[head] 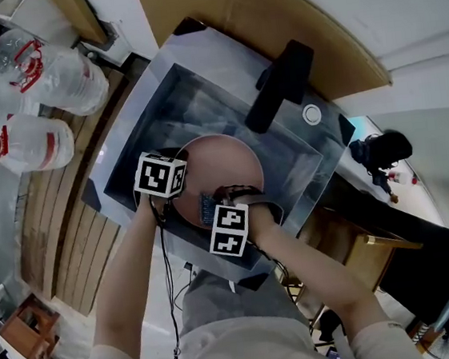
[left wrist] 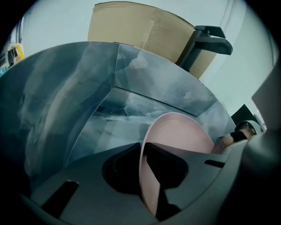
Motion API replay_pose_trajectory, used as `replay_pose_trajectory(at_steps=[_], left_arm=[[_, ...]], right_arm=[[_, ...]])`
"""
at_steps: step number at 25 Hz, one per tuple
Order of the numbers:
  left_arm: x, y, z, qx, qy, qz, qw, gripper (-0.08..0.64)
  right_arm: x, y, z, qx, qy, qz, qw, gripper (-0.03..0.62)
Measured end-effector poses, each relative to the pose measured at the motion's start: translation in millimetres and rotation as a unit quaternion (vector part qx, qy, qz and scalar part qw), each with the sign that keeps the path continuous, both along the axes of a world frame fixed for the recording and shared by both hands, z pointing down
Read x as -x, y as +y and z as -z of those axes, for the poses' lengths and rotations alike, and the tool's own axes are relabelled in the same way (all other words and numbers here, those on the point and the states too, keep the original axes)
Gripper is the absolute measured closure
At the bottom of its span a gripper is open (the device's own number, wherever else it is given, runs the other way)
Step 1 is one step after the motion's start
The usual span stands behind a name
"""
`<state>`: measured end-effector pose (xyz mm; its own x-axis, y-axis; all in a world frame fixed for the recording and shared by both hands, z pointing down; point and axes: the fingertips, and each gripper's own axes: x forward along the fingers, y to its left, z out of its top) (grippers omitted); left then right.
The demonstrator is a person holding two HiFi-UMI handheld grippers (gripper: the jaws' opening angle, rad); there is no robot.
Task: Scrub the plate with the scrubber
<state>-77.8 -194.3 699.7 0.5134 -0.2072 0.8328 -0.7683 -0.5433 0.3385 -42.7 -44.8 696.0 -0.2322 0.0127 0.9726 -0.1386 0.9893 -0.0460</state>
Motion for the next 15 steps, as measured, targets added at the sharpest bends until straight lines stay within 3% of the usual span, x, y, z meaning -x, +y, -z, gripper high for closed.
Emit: replay_pose_trajectory(at_steps=[6, 12, 15], left_arm=[[0.3, -0.7, 0.3, -0.002, -0.006, -0.004, 1.0, 0.502], [1.8, -1.0, 0.7, 0.002, -0.004, 0.0, 1.0, 0.502], [5.2, -2.8, 3.8, 0.004, -0.009, 0.009, 0.9999, 0.502]], right_arm=[[45.5, -29.1, 0.9, -0.031, -0.087, -0.002, 0.996, 0.483], [32.4, -77.5, -0.9, -0.051, -0.056, 0.018, 0.997, 0.483], [14.1, -107.3, -1.0, -0.078, -0.044, -0.002, 0.996, 0.483]])
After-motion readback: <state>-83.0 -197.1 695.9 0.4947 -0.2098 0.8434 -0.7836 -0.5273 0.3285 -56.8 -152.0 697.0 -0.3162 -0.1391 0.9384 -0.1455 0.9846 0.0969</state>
